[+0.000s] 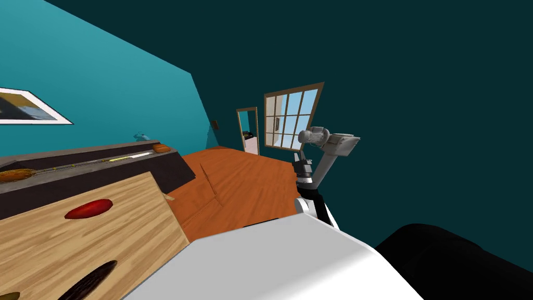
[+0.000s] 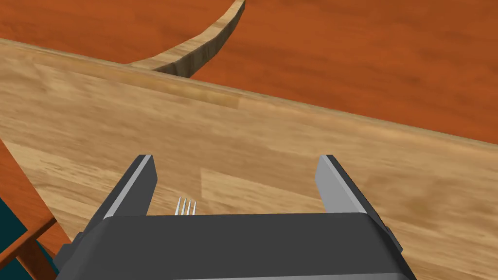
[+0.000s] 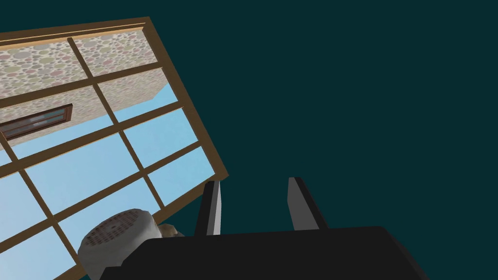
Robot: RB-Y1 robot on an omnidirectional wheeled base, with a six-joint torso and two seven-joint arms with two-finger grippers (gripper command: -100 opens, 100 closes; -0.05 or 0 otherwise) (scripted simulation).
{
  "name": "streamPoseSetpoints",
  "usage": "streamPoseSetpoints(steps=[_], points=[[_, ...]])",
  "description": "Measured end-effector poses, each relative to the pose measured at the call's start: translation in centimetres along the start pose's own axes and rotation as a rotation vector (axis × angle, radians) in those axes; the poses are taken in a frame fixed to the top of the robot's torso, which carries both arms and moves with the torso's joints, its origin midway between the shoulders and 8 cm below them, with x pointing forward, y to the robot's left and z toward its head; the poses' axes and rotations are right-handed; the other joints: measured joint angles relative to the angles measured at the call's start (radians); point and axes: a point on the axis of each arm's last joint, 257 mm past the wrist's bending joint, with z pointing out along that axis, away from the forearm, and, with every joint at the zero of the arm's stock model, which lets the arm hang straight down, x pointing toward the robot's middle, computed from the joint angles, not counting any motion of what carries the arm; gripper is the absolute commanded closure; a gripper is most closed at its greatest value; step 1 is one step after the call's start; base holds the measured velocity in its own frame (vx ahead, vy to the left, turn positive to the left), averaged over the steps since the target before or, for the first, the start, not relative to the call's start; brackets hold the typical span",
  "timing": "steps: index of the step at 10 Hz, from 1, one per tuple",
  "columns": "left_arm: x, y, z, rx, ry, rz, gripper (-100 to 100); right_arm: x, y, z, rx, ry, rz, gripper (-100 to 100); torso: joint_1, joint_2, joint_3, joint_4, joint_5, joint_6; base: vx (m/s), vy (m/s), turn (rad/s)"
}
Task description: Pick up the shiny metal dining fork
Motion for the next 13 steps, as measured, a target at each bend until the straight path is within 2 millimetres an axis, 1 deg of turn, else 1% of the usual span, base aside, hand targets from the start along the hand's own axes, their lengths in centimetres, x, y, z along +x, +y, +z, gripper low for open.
streamPoseSetpoints(steps=[1,3,4,6,8,9,10,13], points=[[-0.5,0.5,-0.5,-0.017,-0.001,0.006,-100,0.0,0.0,0.0,0.000,0.000,0.000,0,-0.001,0.002,0.001,0.001,-0.001,0.000,0.080,0.086,-0.098],[-1.4,1.2,-1.0,-0.039,-0.004,0.014,-100,0.0,0.0,0.0,0.000,0.000,0.000,0,-0.003,0.005,0.003,0.001,-0.001,0.000,0.106,0.111,-0.175],[-2.1,1.4,-1.1,-0.052,-0.006,0.022,-100,0.0,0.0,0.0,0.000,0.000,0.000,0,-0.001,0.003,0.002,0.001,0.000,0.001,0.102,0.112,-0.084],[-2.7,1.8,-1.3,-0.066,-0.010,0.028,-100,0.0,0.0,0.0,0.000,0.000,0.000,0,-0.003,0.003,0.002,0.001,-0.001,0.000,0.111,0.108,-0.122],[-3.6,2.0,-1.5,-0.079,-0.014,0.037,-100,0.0,0.0,0.0,0.000,0.000,0.000,0,-0.003,0.005,0.003,0.001,-0.001,0.000,0.054,0.082,-0.064],[-3.7,2.0,-1.5,-0.079,-0.015,0.037,0,0.0,0.0,0.0,0.000,0.000,0.000,0,-0.007,0.008,0.004,0.002,-0.001,-0.001,0.007,0.011,0.000],[-3.7,2.0,-1.5,-0.079,-0.015,0.037,-100,0.0,0.0,0.0,0.000,0.000,0.000,0,-0.009,0.009,0.006,0.002,-0.002,-0.001,-0.043,0.011,-0.206],[-2.3,2.2,0.1,-0.078,-0.027,-0.011,-100,0.0,0.0,0.0,0.000,0.000,0.000,0,-0.010,0.016,0.010,0.004,-0.002,-0.001,-0.076,0.021,-0.153]])
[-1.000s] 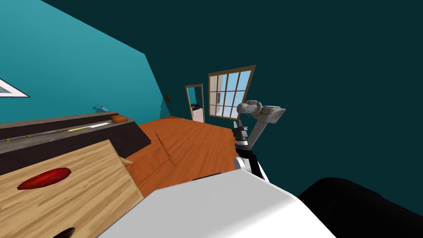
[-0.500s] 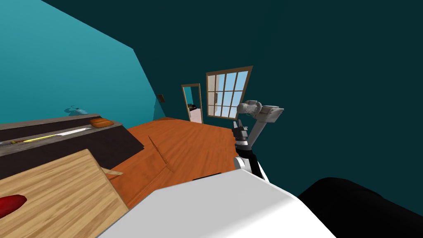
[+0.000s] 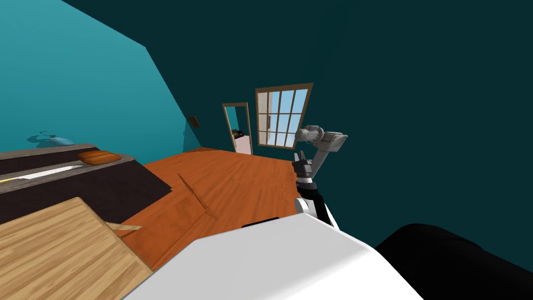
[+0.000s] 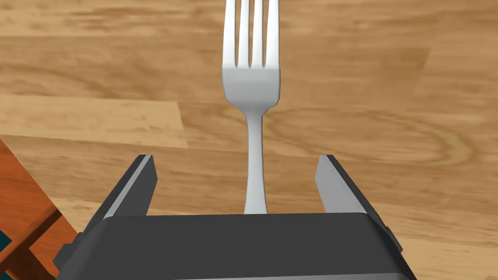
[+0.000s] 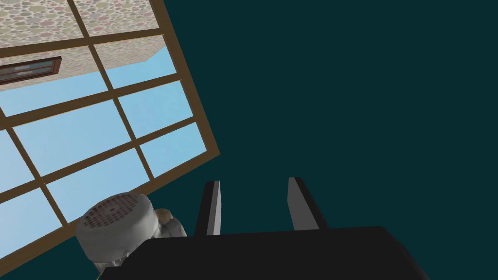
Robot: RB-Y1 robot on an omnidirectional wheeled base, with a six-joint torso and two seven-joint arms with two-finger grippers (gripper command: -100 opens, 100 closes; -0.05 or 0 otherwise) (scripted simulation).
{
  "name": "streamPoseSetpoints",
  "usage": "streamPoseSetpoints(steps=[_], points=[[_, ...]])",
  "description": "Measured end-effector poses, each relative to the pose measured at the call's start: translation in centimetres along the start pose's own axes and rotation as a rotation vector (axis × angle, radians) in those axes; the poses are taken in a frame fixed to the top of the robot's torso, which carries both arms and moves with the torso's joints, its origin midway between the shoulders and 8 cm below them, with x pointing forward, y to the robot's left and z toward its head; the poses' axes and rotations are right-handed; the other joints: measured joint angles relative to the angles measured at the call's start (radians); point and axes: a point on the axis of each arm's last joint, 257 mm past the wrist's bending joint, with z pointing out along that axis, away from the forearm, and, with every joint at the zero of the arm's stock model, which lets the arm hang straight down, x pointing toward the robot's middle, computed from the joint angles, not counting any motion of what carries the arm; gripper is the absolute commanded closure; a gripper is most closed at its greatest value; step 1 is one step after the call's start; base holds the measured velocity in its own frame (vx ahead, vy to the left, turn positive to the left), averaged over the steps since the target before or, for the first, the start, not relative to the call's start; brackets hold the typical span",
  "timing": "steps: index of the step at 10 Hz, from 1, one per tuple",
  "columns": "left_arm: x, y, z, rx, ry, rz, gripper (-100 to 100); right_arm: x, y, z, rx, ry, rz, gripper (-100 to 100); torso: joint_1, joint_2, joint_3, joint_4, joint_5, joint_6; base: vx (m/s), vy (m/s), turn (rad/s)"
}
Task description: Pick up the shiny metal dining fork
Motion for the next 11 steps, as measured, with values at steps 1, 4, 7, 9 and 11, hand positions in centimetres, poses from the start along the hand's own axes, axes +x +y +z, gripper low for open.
streamPoseSetpoints(steps=[1,4,7,9,11], points=[[0.2,0.1,0.4,-0.004,-0.005,-0.011,-100,0.0,0.0,0.0,0.000,0.000,0.000,0,0.000,-0.001,-0.001,0.000,0.000,0.000,-0.019,0.008,-0.005],[0.2,0.2,0.4,-0.006,-0.006,-0.013,100,0.0,0.0,0.0,0.000,0.000,0.000,0,-0.001,-0.005,-0.003,-0.001,0.000,0.000,0.000,0.000,0.000],[0.2,0.3,0.4,-0.006,-0.006,-0.013,0,0.0,0.0,0.0,0.000,0.000,0.000,0,-0.001,-0.005,-0.003,-0.001,0.000,0.000,0.000,0.000,0.000],[-0.1,0.2,0.0,-0.004,-0.004,0.001,100,0.0,0.0,0.0,0.000,0.000,0.000,0,-0.002,-0.008,-0.004,-0.001,0.000,-0.001,0.077,-0.021,0.229],[-0.7,0.0,-0.8,-0.004,0.004,0.024,0,0.0,0.0,0.0,0.000,0.000,0.000,0,-0.002,-0.009,-0.005,-0.001,0.000,0.001,0.024,-0.009,0.024]])
